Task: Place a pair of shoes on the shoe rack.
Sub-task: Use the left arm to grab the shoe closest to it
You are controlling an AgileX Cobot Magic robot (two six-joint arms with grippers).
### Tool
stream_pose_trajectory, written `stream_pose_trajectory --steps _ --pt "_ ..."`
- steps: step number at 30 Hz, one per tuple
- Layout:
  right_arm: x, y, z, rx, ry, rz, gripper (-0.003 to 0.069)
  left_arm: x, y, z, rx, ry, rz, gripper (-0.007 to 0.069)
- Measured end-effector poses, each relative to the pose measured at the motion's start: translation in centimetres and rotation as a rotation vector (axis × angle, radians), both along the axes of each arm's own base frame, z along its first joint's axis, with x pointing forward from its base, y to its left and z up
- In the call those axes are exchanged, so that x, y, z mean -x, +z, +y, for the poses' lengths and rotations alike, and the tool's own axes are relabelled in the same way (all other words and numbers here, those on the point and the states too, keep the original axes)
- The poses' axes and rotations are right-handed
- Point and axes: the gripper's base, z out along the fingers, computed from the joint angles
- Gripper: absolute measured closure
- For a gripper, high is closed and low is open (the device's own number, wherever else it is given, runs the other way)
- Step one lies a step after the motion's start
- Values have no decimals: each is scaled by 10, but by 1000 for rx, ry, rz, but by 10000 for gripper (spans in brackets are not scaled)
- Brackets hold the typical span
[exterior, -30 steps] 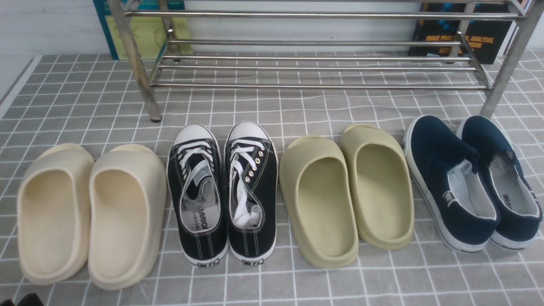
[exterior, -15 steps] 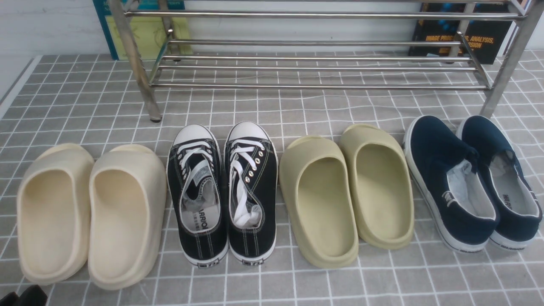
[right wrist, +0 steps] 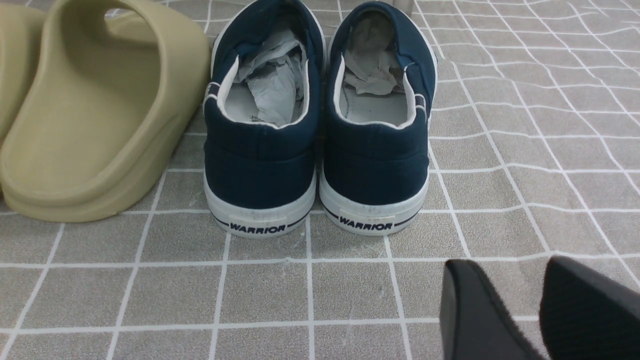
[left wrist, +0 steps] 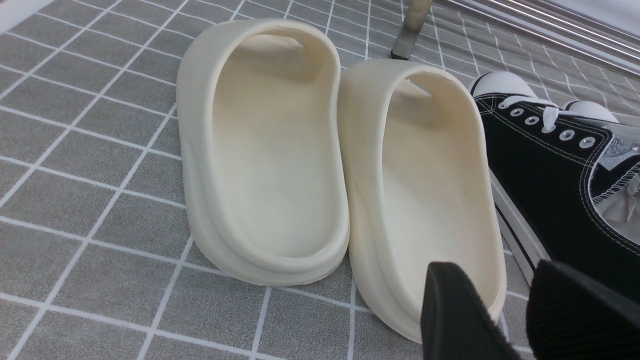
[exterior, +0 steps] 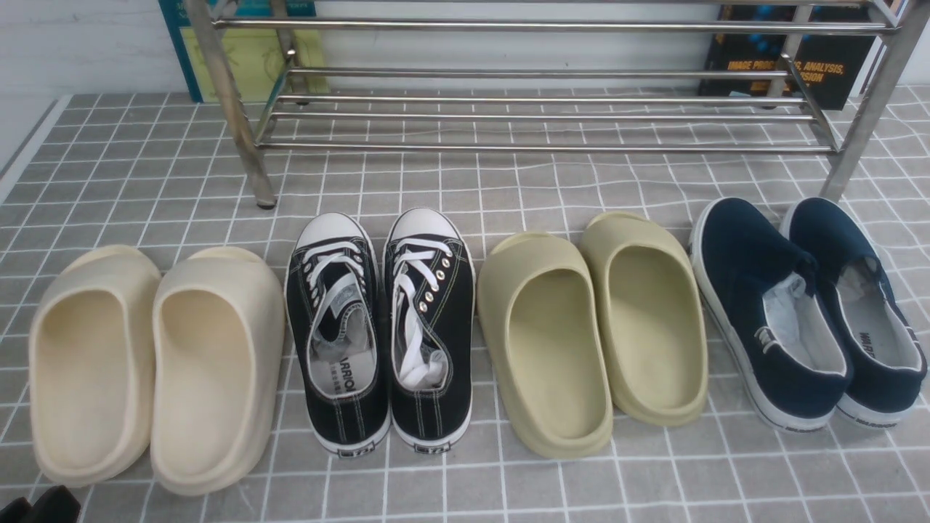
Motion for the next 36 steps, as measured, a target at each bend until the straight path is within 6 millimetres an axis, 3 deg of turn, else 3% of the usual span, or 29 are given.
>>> stream_pose_trajectory --steps 26,32,36 --pt "0 0 0 0 0 0 414 0 0 -1 31 -2 -5 386" --pt "0 0 0 0 0 0 414 0 2 -4 157 -8 -22 386" --pt "0 0 0 0 0 0 414 -1 5 -8 343 -14 -43 386"
